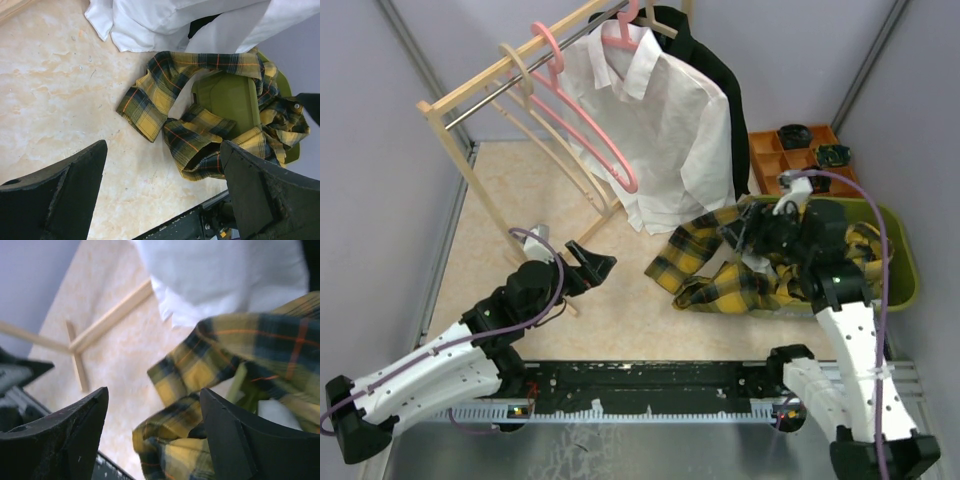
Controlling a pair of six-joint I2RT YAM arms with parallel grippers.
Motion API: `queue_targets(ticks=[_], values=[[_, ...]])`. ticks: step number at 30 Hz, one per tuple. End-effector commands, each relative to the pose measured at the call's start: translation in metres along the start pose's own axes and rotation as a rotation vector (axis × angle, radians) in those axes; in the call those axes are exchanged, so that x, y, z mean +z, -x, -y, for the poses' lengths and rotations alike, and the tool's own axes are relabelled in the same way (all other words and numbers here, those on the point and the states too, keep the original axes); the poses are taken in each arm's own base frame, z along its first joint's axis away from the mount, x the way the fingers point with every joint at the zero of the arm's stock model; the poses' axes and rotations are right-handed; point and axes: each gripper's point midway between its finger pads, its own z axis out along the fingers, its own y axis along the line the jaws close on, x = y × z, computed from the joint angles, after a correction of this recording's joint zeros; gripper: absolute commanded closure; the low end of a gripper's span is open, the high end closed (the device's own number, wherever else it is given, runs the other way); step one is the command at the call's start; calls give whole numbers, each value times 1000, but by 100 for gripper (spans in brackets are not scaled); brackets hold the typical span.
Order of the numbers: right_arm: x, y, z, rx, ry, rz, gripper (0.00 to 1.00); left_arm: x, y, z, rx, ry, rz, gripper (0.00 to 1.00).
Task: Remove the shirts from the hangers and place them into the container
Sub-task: Place the shirt in the bin, then adjust the shirt in the bin.
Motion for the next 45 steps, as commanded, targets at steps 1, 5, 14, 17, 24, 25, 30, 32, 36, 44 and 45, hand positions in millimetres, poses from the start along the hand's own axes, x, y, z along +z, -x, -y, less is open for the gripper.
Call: queue_targets(ticks=[1,5,14,17,24,25,30,32,36,44,45], values=[[16,-38,-24,-100,53,-135,27,0,4,11,-23,-34,7,1],[39,-84,-42,-212,49,-234,30,0,5,12,-24,-30,7,1],[94,-154,-34,-345,-85,-394,26,-3,8,7,-30,-14,20,1],[104,-162,-24,-358,-148,-410,20,-4,10,9,-25,-19,26,1],[124,-176,-14,-358,-176,-380,15,-6,9,4,-22,5,18,1],[127,-181,-11,-362,-183,-391,15,-7,9,3,-26,3,21,1],[136,-217,10,-375,-261,-521,13,-8,12,4,-20,1,34,1],[137,-233,18,-370,-288,-573,13,-8,13,4,-20,3,36,1],[137,-261,31,-355,-331,-674,22,-8,11,3,-17,1,29,1],[131,-257,33,-345,-378,-692,72,-8,12,2,-13,3,33,1],[131,-246,29,-342,-374,-664,78,-8,12,3,-14,0,34,1]])
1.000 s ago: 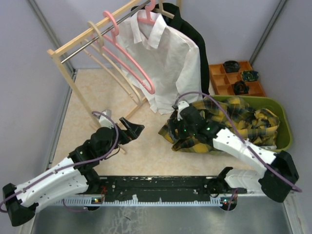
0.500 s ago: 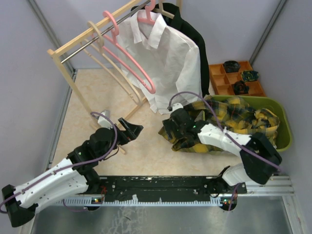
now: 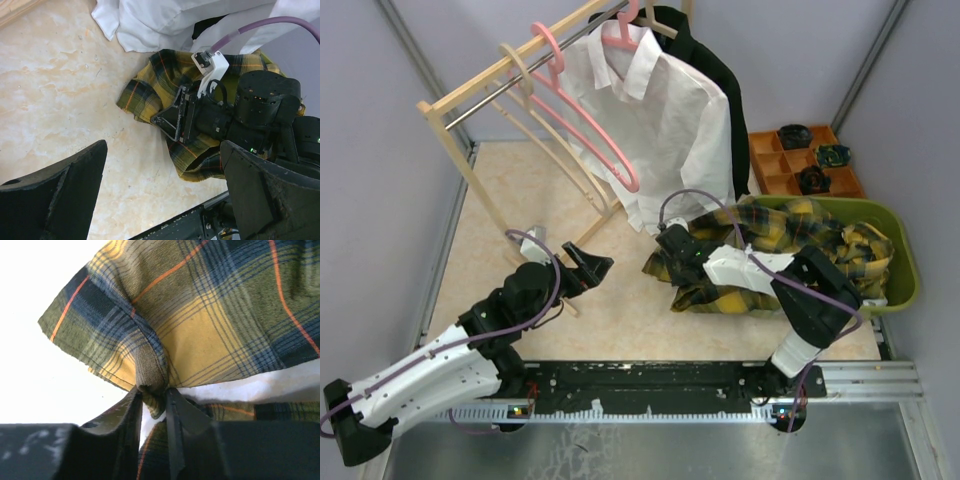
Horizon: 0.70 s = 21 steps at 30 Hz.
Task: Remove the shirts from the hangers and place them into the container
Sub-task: Adjust the shirt in the bin.
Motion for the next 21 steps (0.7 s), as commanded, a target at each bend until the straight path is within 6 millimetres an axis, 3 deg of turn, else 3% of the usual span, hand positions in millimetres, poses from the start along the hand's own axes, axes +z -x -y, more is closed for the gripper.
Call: queue_targets(ticks=[1,5,7,11,16,21], values=[[-24,5,9,7,-43,11,81,-4,10,8,-9,-19,29,1],[-71,47,16,46,-41,190,93,-6,10,3,-18,-13,36,1],[-107,69,24,87,-30,322,100,-6,10,1,-26,-15,43,1],[-171,97,49,204,-49,562,100,-3,7,3,-22,-25,39,1],[-250,106,97,332,-153,765,100,1,4,5,-10,-19,19,1],[-315,88,174,463,-506,874,100,3,1,5,-11,-24,13,1]])
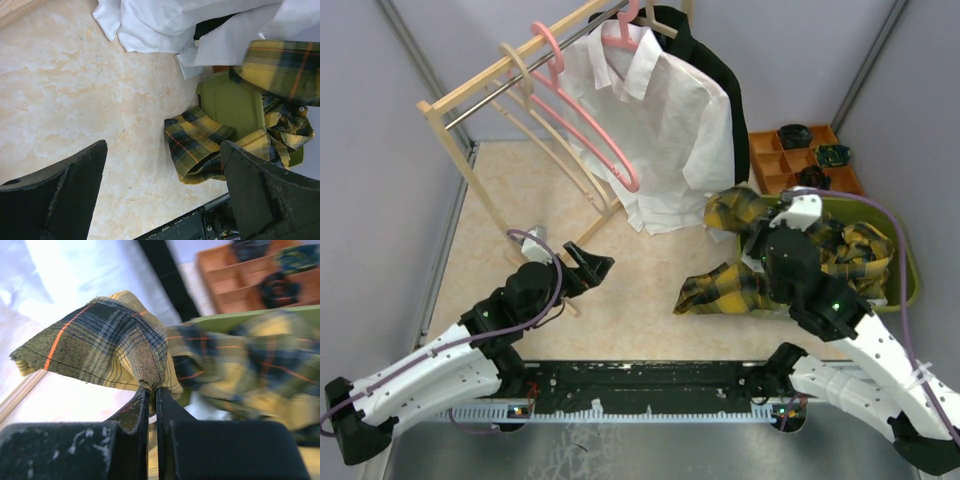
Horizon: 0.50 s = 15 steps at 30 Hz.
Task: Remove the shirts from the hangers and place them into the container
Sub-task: Adjust the shirt in the bin.
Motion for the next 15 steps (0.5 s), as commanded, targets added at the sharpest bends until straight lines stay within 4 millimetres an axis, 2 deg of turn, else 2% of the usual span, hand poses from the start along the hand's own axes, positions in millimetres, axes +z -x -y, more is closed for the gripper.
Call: queue_targets(ticks=[1,3,7,9,12,13,15], values=[[-36,58,83,9,-410,182,100,0,3,8,-12,-32,11,1],[-61,79,112,26,-547,241,100,-1,5,9,-9,-33,12,1],[-111,121,152,125,-691,354,100,-3,7,7,-7,-21,23,1],[-128,130,167,47,-758,350,100,-3,8,5,-14,-21,29,1],[-123,125,165,22,-760,351,100,-1,6,5,-19,-29,29,1],[-117,118,162,30,-755,353,100,0,5,6,-19,-33,25,0],[-97,92,152,-59,-692,287,100,2,3,9,-19,-40,15,1]])
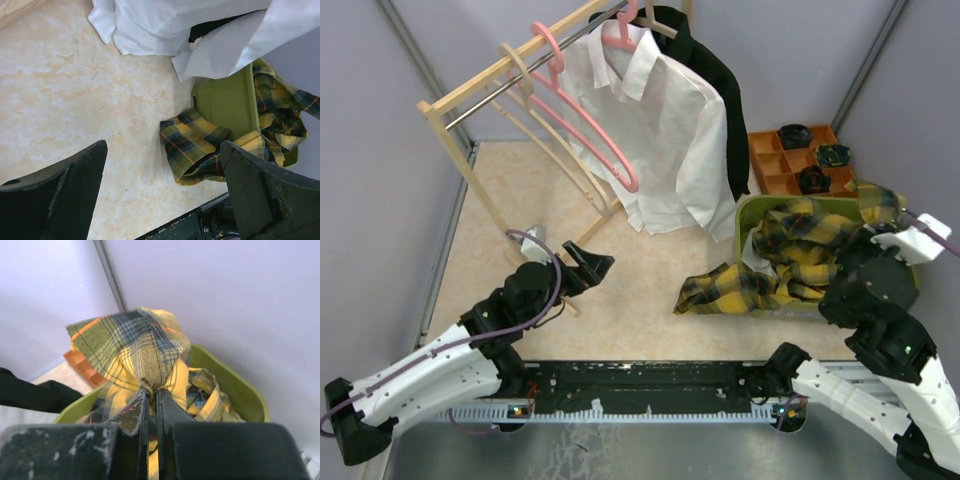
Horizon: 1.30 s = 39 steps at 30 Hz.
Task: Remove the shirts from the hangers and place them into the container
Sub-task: Adjust the shirt in the bin.
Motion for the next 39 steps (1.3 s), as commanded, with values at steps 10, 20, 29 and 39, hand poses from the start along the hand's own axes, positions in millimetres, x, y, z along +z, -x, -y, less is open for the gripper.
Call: queue_targets(ticks=[10,20,29,39], values=[[-16,-289,-108,-49,418,-915,97,0,-2,8,-10,-27,-16,1],[1,-251,-103,-50,448,-945,59,-5,3,-2,-18,-13,19,1],[-61,-140,-157,-14,1053,-684,25,3,-4,0,-2,-14,-4,1],[-145,-202,-177,-266,1285,-910,17,8,-7,7,7,-28,-24,1]])
